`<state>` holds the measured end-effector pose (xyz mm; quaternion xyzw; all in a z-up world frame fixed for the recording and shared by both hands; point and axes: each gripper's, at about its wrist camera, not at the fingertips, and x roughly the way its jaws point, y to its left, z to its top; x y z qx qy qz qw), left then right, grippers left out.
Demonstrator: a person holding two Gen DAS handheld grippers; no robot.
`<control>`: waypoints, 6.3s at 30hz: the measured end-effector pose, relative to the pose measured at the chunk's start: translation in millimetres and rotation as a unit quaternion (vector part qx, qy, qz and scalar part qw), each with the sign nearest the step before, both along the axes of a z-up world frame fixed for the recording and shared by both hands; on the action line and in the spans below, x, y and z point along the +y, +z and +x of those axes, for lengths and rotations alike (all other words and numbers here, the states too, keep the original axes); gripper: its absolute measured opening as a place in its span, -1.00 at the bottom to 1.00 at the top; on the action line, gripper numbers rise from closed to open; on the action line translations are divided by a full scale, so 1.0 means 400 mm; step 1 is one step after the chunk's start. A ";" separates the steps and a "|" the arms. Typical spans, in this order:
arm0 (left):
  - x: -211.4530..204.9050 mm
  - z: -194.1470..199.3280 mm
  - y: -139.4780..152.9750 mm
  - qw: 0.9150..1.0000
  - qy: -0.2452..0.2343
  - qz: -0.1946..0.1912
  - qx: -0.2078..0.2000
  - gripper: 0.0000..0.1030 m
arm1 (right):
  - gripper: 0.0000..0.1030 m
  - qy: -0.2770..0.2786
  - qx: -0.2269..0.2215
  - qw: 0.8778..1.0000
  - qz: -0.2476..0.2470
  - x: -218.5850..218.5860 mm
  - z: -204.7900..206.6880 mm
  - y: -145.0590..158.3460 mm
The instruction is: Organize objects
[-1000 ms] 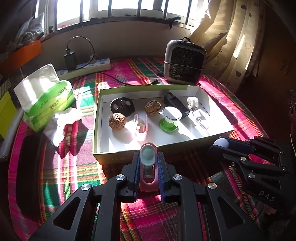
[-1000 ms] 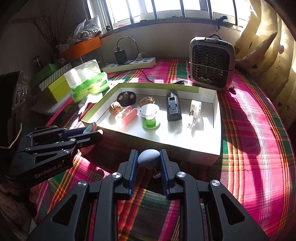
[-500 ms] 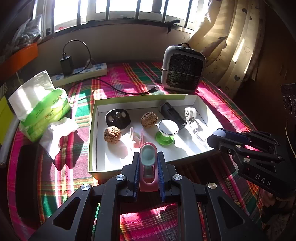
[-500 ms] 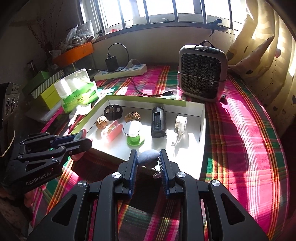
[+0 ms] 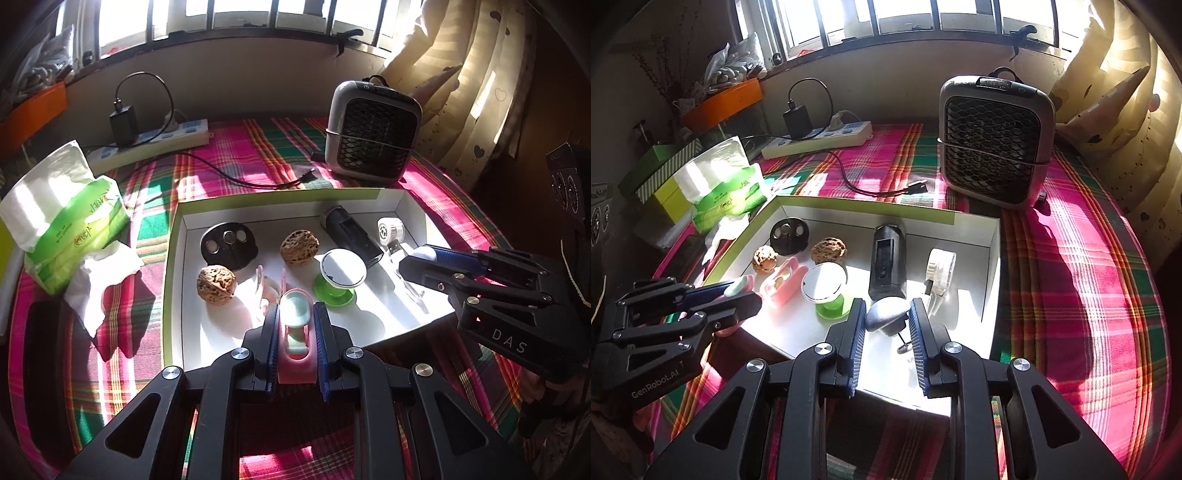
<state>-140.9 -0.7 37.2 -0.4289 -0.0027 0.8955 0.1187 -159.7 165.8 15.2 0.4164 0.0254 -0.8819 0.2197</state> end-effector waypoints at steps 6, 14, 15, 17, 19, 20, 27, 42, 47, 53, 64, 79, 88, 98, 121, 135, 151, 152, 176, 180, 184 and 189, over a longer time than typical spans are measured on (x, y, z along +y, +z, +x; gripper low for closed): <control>0.008 -0.023 -0.017 1.000 -0.001 -0.004 -0.009 -0.70 | -0.52 0.001 -0.007 1.000 0.000 0.001 -0.017 -0.010; 0.011 -0.042 -0.030 1.000 -0.003 -0.010 -0.014 -0.70 | -0.52 0.003 -0.013 1.000 0.003 -0.002 -0.034 -0.019; 0.012 -0.045 -0.031 1.000 -0.003 -0.009 -0.014 -0.70 | -0.52 0.003 -0.014 1.000 0.004 -0.003 -0.036 -0.020; 0.012 -0.047 -0.031 1.000 -0.001 -0.012 -0.013 -0.70 | -0.52 0.003 -0.014 1.000 0.005 -0.005 -0.039 -0.020; 0.014 -0.054 -0.033 1.000 0.000 -0.017 -0.012 -0.70 | -0.52 0.004 -0.014 1.000 0.008 -0.009 -0.042 -0.021; 0.013 -0.058 -0.035 1.000 -0.001 -0.017 -0.013 -0.70 | -0.52 0.004 -0.014 1.000 0.010 -0.011 -0.045 -0.023; 0.017 -0.074 -0.034 1.000 -0.001 -0.023 -0.007 -0.70 | -0.52 0.002 -0.007 1.000 0.017 -0.017 -0.054 -0.022; 0.018 -0.079 -0.037 1.000 -0.001 -0.026 -0.003 -0.67 | -0.52 0.009 0.025 0.998 0.059 -0.040 -0.042 -0.029; 0.018 -0.079 -0.036 1.000 -0.001 -0.026 -0.003 -0.64 | -0.52 0.009 0.027 0.998 0.062 -0.041 -0.040 -0.029; 0.022 -0.079 -0.036 1.000 -0.003 -0.026 -0.003 -0.60 | -0.52 0.007 0.028 0.998 0.060 -0.040 -0.039 -0.029; 0.017 -0.079 -0.044 1.000 -0.001 -0.021 -0.010 -0.42 | -0.48 0.008 0.029 0.998 0.060 -0.040 -0.037 -0.028; 0.016 -0.073 -0.040 1.000 0.005 -0.025 -0.011 -0.38 | -0.33 0.002 0.032 0.998 0.056 -0.042 -0.032 -0.022; 0.011 -0.048 -0.029 1.000 0.016 -0.025 -0.005 -0.37 | -0.21 -0.009 0.036 0.998 0.051 -0.039 -0.010 -0.012; 0.005 0.012 0.002 0.999 0.037 -0.032 0.015 -0.37 | -0.17 -0.024 0.040 0.998 0.034 -0.029 0.043 0.013; 0.017 0.174 -0.013 0.997 0.066 -0.035 0.014 -0.37 | -0.10 -0.044 0.035 0.998 0.034 -0.020 0.215 0.003; 0.020 0.228 -0.076 0.996 0.079 -0.052 -0.003 -0.37 | -0.08 -0.062 0.002 0.997 0.046 -0.004 0.262 -0.056; 0.035 0.238 -0.089 0.995 0.089 -0.053 0.007 -0.33 | 0.09 -0.075 0.003 0.994 0.075 0.005 0.285 -0.079; 0.036 0.238 -0.090 0.994 0.091 -0.054 0.009 -0.31 | 0.18 -0.077 0.002 0.994 0.076 0.006 0.284 -0.081; 0.041 0.236 -0.090 0.994 0.095 -0.059 0.010 -0.21 | 0.51 -0.094 -0.006 0.993 0.076 0.020 0.276 -0.086; 0.041 0.236 -0.091 0.994 0.095 -0.058 0.009 -0.21 | 0.52 -0.094 -0.006 0.993 0.076 0.021 0.275 -0.086; 0.042 0.236 -0.091 0.994 0.095 -0.059 0.010 -0.21 | 0.52 -0.094 -0.006 0.993 0.076 0.020 0.275 -0.086; 0.041 0.237 -0.091 0.994 0.095 -0.058 0.009 -0.21 | 0.52 -0.094 -0.006 0.993 0.076 0.021 0.275 -0.086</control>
